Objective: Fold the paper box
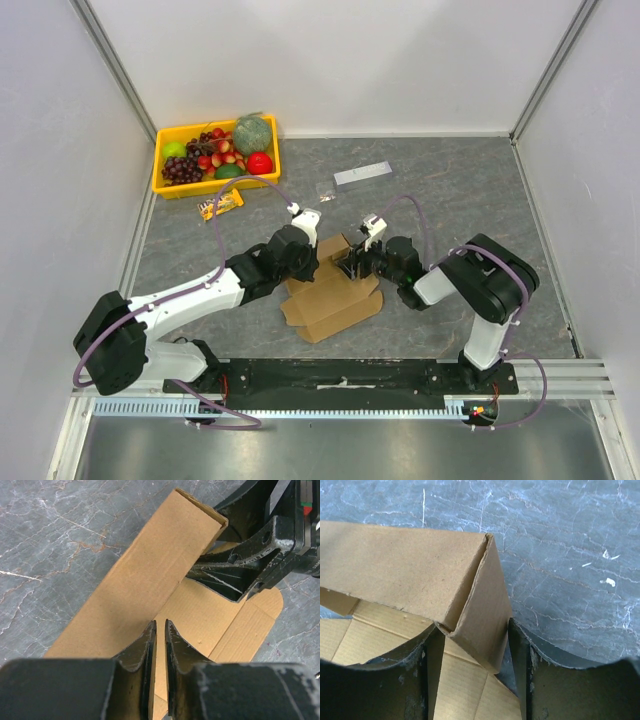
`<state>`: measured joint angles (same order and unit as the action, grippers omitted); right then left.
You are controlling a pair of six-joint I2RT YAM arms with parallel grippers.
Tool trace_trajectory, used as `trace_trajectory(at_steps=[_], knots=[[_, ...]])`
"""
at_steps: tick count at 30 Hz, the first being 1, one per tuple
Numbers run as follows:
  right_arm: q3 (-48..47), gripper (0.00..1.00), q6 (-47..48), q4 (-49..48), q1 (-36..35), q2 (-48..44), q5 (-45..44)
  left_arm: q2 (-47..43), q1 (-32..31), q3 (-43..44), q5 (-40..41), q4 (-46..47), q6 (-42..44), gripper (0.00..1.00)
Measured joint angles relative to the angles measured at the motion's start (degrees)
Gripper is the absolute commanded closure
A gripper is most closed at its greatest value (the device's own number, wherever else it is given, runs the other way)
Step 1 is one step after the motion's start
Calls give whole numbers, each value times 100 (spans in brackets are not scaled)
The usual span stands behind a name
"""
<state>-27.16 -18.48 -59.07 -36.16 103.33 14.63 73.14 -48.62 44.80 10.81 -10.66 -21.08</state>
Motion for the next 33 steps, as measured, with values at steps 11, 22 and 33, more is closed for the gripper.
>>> trace_trajectory(at_steps=[11, 22, 33], knots=[[24, 43, 11, -772, -11, 181, -74, 0, 2, -24, -52, 0, 0, 83], [22, 63, 39, -1121, -11, 573, -111, 35, 20, -92, -66, 2, 0, 83], [-31, 73, 37, -1335, -149, 726, -282, 37, 39, -212, -94, 2, 0, 83]])
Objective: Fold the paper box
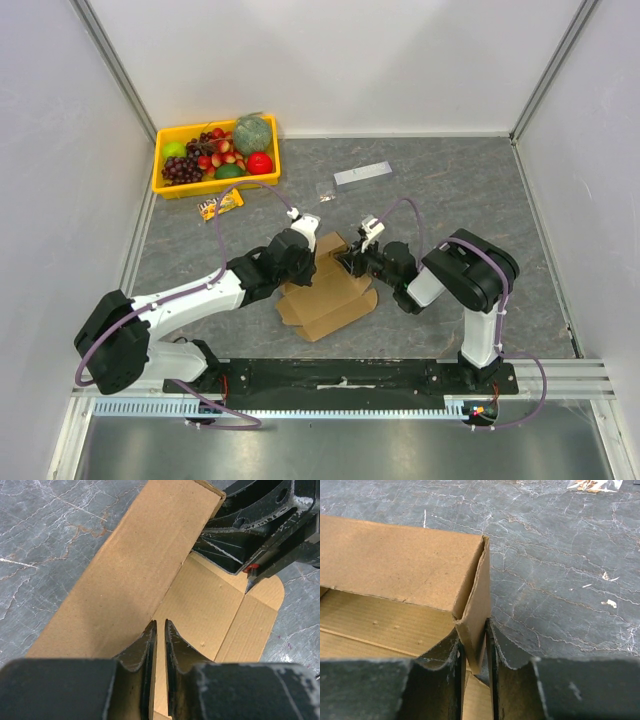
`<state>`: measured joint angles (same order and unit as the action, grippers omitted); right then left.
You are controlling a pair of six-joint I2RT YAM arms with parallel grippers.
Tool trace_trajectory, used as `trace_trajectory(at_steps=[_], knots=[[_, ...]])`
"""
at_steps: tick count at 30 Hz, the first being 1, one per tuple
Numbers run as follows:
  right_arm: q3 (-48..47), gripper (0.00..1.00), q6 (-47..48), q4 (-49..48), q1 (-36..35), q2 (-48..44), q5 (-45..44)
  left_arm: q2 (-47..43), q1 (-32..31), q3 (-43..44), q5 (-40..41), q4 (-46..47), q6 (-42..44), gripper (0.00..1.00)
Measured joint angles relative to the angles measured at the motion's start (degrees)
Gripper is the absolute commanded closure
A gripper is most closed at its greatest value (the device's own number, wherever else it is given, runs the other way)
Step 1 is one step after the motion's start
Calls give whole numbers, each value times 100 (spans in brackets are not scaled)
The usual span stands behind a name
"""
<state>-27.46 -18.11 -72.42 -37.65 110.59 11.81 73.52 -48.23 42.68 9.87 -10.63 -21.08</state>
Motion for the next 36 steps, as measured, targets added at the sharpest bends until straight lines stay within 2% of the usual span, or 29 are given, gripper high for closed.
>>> trace_trajectory(at_steps=[12, 19, 26, 32, 36], knots=[[-2, 82, 275, 15, -271, -11, -553, 0, 15, -52, -52, 9, 0, 85], [-26, 85, 726, 422, -407, -243, -922, -42, 24, -94, -328, 15, -2, 87], [-76, 87, 1187, 782, -505, -433, -1156, -970, 26, -214, -1333, 332, 4, 87], [-76, 88, 1370, 820, -505, -437, -1322, -1593, 26, -201, -1598, 472, 74, 88], [-76, 86, 1397, 820, -531, -437, -1401, -1580, 26, -181, -1523, 400, 109, 91]])
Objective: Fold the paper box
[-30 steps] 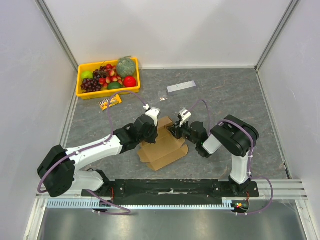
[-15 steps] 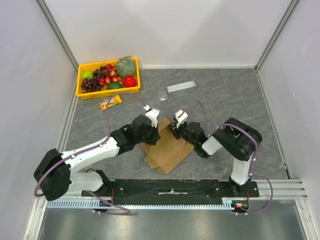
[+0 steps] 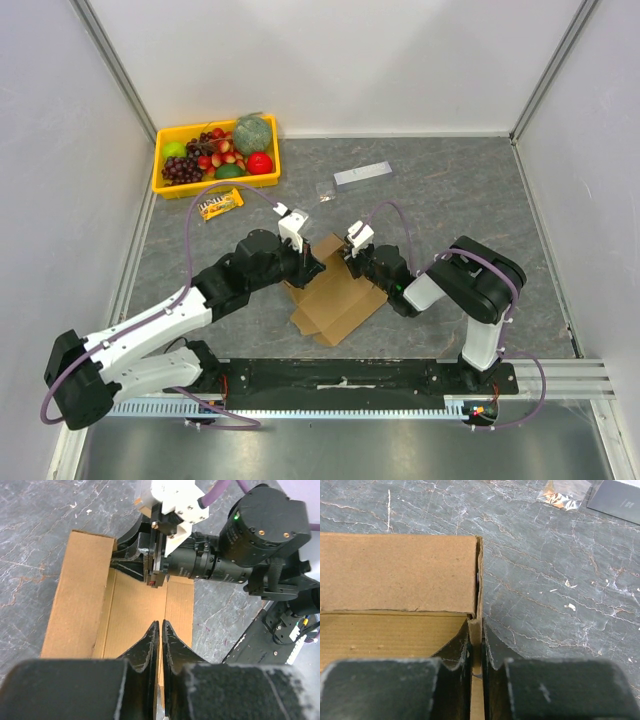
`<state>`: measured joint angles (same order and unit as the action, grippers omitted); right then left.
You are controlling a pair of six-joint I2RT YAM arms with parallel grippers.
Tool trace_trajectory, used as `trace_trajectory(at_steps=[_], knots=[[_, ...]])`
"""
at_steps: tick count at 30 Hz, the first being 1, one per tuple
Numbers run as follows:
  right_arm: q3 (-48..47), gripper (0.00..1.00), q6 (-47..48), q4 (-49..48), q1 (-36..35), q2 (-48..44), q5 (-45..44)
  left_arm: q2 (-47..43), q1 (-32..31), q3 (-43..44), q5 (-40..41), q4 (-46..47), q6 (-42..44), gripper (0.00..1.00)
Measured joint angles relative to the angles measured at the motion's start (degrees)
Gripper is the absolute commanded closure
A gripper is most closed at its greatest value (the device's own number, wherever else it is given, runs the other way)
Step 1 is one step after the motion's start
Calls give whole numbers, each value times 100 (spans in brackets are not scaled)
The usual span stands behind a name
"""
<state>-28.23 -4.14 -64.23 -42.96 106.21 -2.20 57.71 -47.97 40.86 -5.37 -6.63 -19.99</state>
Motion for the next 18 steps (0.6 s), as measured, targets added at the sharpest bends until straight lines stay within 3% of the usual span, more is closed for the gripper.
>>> trace_trajectory(at_steps=[5, 7, 18], knots=[[2, 57, 98, 2, -7, 0, -66, 74, 0, 0, 199, -107, 0, 91], [4, 49, 109, 0, -7, 0, -72, 74, 0, 0, 302, -114, 0, 91], [201, 37, 153, 76, -7, -380, 245, 122, 11, 0, 745, -343, 0, 91]])
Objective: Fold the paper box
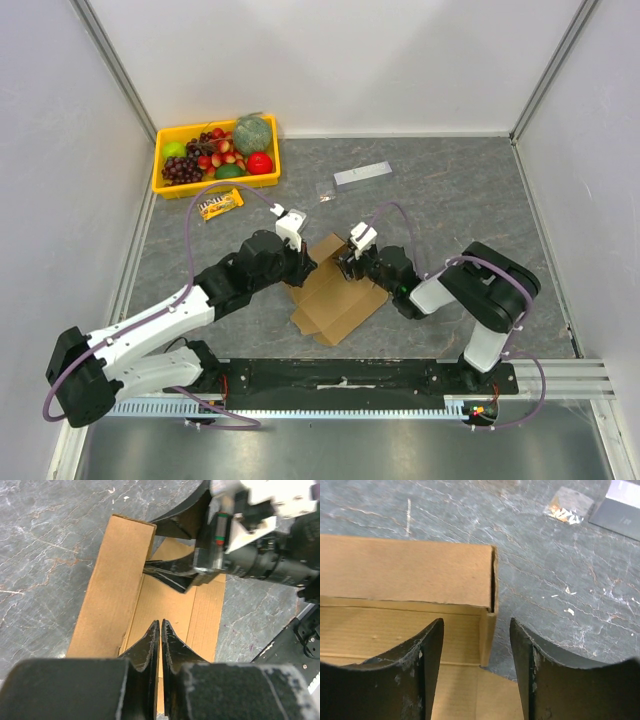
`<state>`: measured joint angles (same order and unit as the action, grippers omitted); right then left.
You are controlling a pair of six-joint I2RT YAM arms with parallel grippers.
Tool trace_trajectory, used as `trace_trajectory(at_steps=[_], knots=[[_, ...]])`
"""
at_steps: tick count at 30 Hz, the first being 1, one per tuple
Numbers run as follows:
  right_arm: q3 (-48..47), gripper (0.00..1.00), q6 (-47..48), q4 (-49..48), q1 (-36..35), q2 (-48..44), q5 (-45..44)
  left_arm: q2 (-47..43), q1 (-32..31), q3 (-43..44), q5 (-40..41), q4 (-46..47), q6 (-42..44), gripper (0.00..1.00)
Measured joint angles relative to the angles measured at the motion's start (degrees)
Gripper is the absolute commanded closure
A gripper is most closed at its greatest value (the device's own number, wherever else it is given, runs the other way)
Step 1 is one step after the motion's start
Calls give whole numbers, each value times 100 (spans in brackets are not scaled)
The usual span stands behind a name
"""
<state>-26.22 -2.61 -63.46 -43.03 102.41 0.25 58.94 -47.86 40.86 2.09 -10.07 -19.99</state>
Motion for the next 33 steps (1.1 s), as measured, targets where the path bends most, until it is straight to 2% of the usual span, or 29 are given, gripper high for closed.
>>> trace_trajectory(at_steps=[4, 11, 16, 19, 25, 33], knots=[[203, 40, -109, 116, -4, -470, 177, 22, 4, 2, 105, -85, 0, 80], [697, 39, -688, 1088, -11, -2197, 155, 2, 22, 2, 339, -109, 0, 74], [702, 38, -1499, 2667, -28, -3842, -332, -61, 26, 13, 507, -203, 0, 70], [483, 38, -2190, 3987, -31, -4697, -909, -68, 28, 48, 551, -278, 0, 69], [-111, 39, -3974, 6618, -28, -5633, -1716, -59, 26, 160, 525, -358, 0, 66], [868, 37, -6354, 8181, -26, -7171, -1648, -57, 26, 162, 466, -361, -4, 65]])
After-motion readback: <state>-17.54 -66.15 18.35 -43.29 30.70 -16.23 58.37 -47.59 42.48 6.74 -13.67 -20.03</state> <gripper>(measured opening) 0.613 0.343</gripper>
